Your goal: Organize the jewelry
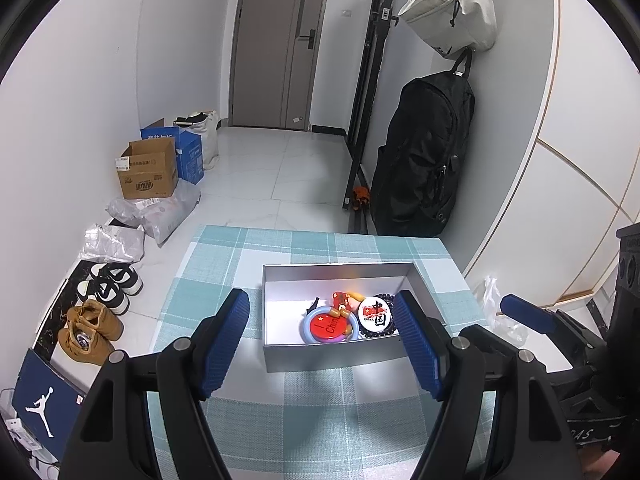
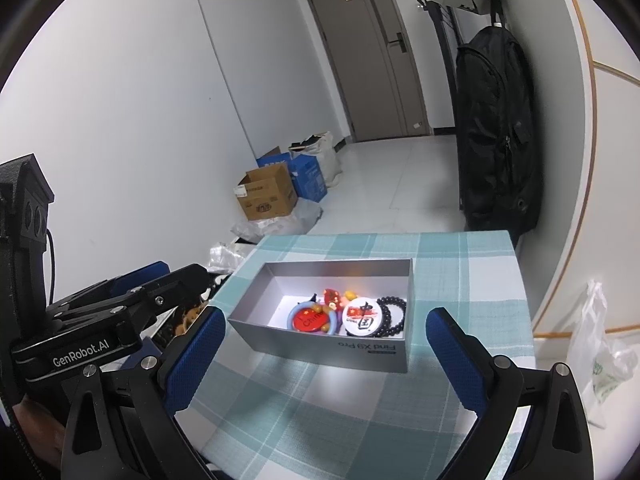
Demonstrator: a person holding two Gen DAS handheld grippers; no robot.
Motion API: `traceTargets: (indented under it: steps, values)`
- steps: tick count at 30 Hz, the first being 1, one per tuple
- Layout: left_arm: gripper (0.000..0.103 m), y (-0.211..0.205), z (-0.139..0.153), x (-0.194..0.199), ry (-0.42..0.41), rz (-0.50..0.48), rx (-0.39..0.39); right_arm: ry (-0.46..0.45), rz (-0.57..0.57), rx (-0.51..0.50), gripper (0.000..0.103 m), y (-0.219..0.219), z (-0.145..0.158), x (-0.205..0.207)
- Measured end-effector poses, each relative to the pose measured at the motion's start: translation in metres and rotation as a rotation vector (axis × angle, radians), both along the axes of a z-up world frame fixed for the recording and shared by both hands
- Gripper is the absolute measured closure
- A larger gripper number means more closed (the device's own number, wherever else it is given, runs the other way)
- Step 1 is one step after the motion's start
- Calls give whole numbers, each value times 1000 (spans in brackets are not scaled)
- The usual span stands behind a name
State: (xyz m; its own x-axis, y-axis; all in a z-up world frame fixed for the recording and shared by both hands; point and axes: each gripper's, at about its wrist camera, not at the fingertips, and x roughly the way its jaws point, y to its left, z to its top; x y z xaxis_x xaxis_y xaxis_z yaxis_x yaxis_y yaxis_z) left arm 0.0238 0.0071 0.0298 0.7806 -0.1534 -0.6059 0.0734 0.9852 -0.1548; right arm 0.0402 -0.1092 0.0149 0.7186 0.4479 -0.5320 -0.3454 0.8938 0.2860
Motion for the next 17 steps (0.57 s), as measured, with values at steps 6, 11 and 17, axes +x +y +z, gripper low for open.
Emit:
traceTargets:
  steps: [6,11,17]
  values:
    - [33,-1,0,-1,-1,-1,1,0,-2,-2,2,0,0,0]
    - [33,-1,0,-1,-1,-10,1,4,-3,-5,1,0,-1,1]
    - [33,-2,3,-4,-35,-41,-10,9,-8,-9,1,-1,-1,2]
